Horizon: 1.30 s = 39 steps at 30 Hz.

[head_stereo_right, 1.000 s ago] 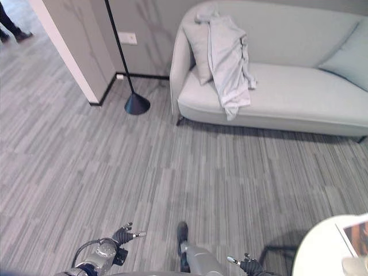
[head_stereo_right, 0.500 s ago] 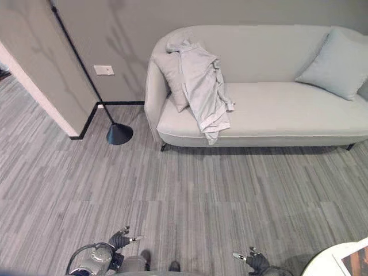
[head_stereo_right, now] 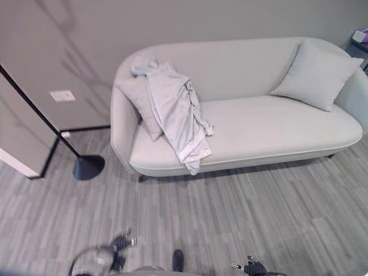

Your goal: Hang the clothes on the sofa on the clothes rack.

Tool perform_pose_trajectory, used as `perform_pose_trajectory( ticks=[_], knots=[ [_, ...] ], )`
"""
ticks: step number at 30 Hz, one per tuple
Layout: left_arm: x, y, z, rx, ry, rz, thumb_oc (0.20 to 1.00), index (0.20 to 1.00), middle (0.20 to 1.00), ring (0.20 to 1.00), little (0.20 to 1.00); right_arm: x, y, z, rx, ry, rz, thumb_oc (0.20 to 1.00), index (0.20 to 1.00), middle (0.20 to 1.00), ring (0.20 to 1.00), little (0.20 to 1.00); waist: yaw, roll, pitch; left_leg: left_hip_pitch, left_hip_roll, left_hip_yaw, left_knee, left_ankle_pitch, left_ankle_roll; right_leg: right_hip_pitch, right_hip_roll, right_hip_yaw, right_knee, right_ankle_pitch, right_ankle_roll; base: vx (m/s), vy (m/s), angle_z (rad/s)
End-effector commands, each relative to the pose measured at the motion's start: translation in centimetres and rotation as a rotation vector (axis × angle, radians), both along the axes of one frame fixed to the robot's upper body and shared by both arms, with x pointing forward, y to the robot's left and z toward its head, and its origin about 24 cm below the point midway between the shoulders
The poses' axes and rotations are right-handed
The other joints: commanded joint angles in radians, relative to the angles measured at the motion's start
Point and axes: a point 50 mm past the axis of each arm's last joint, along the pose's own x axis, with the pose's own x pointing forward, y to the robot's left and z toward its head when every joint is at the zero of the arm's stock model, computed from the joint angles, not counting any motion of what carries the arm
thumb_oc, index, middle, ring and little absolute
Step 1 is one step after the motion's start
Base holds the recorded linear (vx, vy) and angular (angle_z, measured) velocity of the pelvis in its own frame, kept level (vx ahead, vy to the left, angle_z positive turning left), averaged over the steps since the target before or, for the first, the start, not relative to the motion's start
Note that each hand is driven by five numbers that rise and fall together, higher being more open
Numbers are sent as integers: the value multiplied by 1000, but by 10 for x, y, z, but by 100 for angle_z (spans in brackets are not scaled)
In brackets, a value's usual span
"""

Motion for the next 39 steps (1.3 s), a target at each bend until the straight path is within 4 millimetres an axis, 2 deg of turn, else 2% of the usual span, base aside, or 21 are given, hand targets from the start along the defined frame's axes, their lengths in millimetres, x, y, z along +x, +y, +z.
perform_pose_trajectory(
  ticks=[1,2,3,4,6,9,14,18,19,20,22,23,24,26,27,28,29,30,33,34,39],
  knots=[
    [-4,15,2,24,-11,53,1000,1000,1000,1000,1000,37,-2,12,-15,-128,53,1000,1000,1000,1000,1000,60,26,15,31,109,81,-1,-81,-225,7,-81,-33,-296,248,-10,257,-73,4],
    [0,17,4,22,-27,67,1000,1000,1000,1000,1000,35,-2,11,-16,-123,52,1000,1000,1000,1000,1000,62,25,16,51,119,78,-1,-102,-233,-22,-110,-96,-443,226,-12,216,-74,-4],
    [0,17,4,22,-27,67,1000,1000,1000,1000,1000,35,-2,11,-16,-123,52,1000,1000,1000,1000,1000,58,26,19,55,119,74,-1,-103,-233,-15,-111,-100,-446,225,-12,233,-96,-8],
    [0,18,4,22,-29,76,1000,1000,1000,1000,1000,36,-2,11,-12,-122,48,1000,1000,1000,1000,1000,50,22,25,69,117,69,-1,-113,-238,-27,-109,-107,-528,241,-5,158,-65,-3],
    [2,20,5,30,-31,80,1000,1000,1000,1000,1000,35,-1,10,-8,-118,33,1000,1000,1000,1000,1000,25,10,38,103,103,49,-1,-144,-242,-52,-81,-80,-699,292,18,243,-95,11],
    [2,20,4,36,-24,81,1000,1000,1000,1000,1000,28,-1,7,-9,-94,20,1000,1000,1000,1000,1000,3,1,52,144,96,35,-1,-174,-252,-107,-43,-61,-822,344,51,254,-94,19],
    [-7,18,-1,49,11,55,1000,1000,1000,1000,1000,15,1,4,-6,-57,20,1000,1000,1000,1000,1000,-11,-21,45,184,92,4,-1,-208,-260,-67,-46,-52,-841,394,39,223,-169,65],
    [-11,14,-3,34,24,57,1000,1000,1000,1000,1000,9,-5,4,-14,-45,6,1000,1000,1000,1000,1000,-26,-17,26,216,146,9,-1,-223,-290,-59,-29,-34,-777,386,15,240,-286,35],
    [-10,10,-4,23,21,58,1000,1000,1000,1000,1000,10,-10,6,-25,-51,-4,1000,1000,1000,1000,1000,-34,-9,20,226,182,11,1,-217,-309,-42,-14,-36,-752,359,-9,198,-223,12],
    [-10,10,-4,23,21,58,1000,1000,1000,1000,1000,10,-10,6,-25,-51,-4,1000,1000,1000,1000,1000,-34,-9,20,226,182,11,1,-217,-309,-42,-14,-36,-752,359,-9,251,-333,15],
    [-2,2,0,-9,-18,44,1000,1000,1000,1000,1000,4,-16,7,-39,-48,-25,1000,1000,1000,1000,1000,-34,-15,35,144,215,12,184,-208,-331,10,-11,-53,-742,318,-41,141,-232,19],
    [-2,2,0,-9,-18,44,1000,1000,1000,1000,1000,4,-16,7,-39,-47,-25,1000,1000,1000,1000,1000,-35,-15,35,142,215,11,189,-210,-331,10,-12,-54,-742,318,-41,67,-218,41],
    [7,-3,6,-38,-63,44,1000,1000,1000,1000,1000,6,-22,10,-43,-72,-47,1000,1000,1000,1000,1000,-25,-28,69,26,213,-5,386,-160,-332,34,-19,-59,-734,301,-63,37,-199,68],
    [8,-7,6,-57,-68,51,1000,1000,1000,1000,1000,10,-27,13,-60,-87,-55,1000,1000,1000,1000,1000,-26,-41,89,-47,221,3,448,-145,-310,51,-35,-73,-736,286,-72,135,-156,34],
    [8,-9,6,-74,-72,56,1000,1000,1000,1000,1000,10,-29,14,-64,-97,-73,1000,1000,1000,1000,1000,-26,-37,87,-63,226,33,361,-171,-300,66,-43,-85,-740,268,-70,252,10,-8],
    [6,-9,5,-84,-68,70,1000,1000,1000,1000,1000,13,-31,16,-64,-116,-91,1000,1000,1000,1000,1000,-25,-31,87,-67,228,44,282,-161,-302,75,-43,-91,-750,264,-66,239,77,26],
    [6,-10,6,-91,-72,76,1000,1000,1000,1000,1000,14,-32,17,-63,-128,-97,1000,1000,1000,1000,1000,-22,-23,89,-71,232,50,215,-135,-308,78,-41,-97,-754,259,-63,201,114,83],
    [8,-10,6,-91,-80,81,1000,1000,1000,1000,1000,16,-33,18,-68,-139,-102,1000,1000,1000,1000,1000,-17,-13,96,-101,235,56,144,-76,-318,85,-37,-103,-757,252,-63,110,82,81],
    [12,-10,8,-95,-94,96,1000,1000,1000,1000,1000,15,-35,18,-85,-137,-116,1000,1000,1000,1000,1000,5,-10,109,-178,237,72,46,-45,-326,123,-49,-115,-778,229,-61,246,136,33],
    [6,-9,5,-104,-72,110,1000,1000,1000,1000,1000,10,-32,15,-79,-114,-103,1000,1000,1000,1000,1000,-2,19,91,-137,237,78,-1,-19,-337,139,-37,-109,-774,206,-48,433,303,8],
    [-4,0,1,-73,-45,117,1000,1000,1000,1000,1000,12,-27,14,-68,-111,-86,1000,1000,1000,1000,1000,3,20,61,-97,202,94,-1,-17,-318,152,-88,-61,-766,195,-16,285,238,-49]
  ],
)
